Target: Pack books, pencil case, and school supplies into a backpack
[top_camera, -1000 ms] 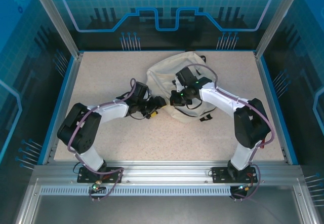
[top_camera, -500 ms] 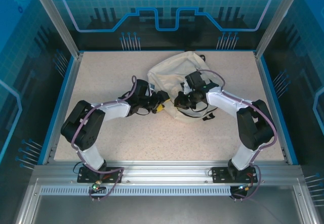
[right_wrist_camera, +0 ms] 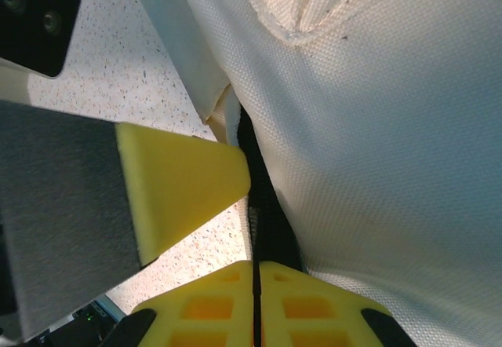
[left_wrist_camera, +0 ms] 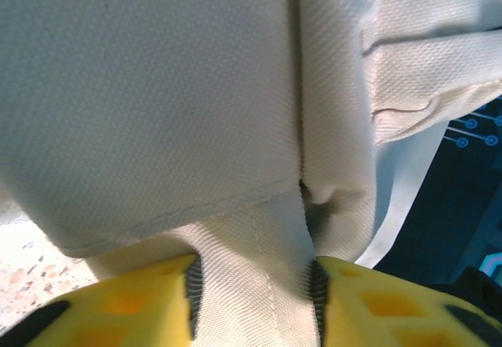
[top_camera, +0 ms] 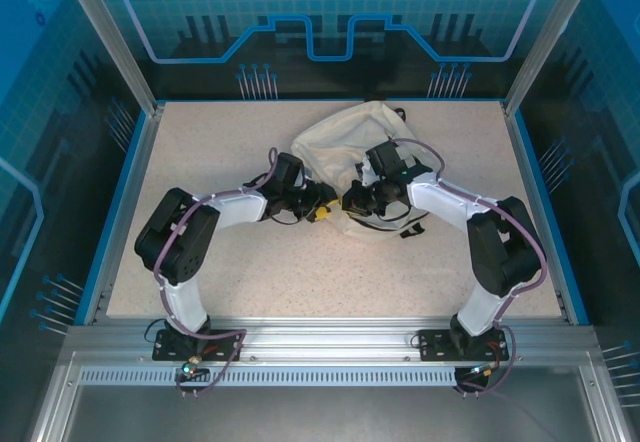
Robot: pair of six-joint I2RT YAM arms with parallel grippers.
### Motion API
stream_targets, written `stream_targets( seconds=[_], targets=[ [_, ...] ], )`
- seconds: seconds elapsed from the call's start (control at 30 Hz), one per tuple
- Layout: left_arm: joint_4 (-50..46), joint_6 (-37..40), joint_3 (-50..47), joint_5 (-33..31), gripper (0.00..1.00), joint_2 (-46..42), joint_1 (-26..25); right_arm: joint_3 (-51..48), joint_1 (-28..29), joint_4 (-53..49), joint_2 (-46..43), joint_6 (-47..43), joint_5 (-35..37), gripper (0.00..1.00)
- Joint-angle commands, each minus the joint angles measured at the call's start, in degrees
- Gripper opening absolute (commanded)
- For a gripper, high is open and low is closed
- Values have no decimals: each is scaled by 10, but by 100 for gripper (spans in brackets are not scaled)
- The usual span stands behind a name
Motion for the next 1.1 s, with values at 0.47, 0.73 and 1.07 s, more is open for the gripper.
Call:
stream_targets(
  seconds=[0.47,0.73,1.07],
  targets=[
    [-20,23,-2,12,12,2,-4,13,-3,-49,-9,-6,63,12],
    [-14,27,-4,17,7,1,-4,82,19,-121,38,-71,111,26],
    [-11,28,-7,20,4,-2,-4,126,36,-151,87,-100,101,23]
  ],
)
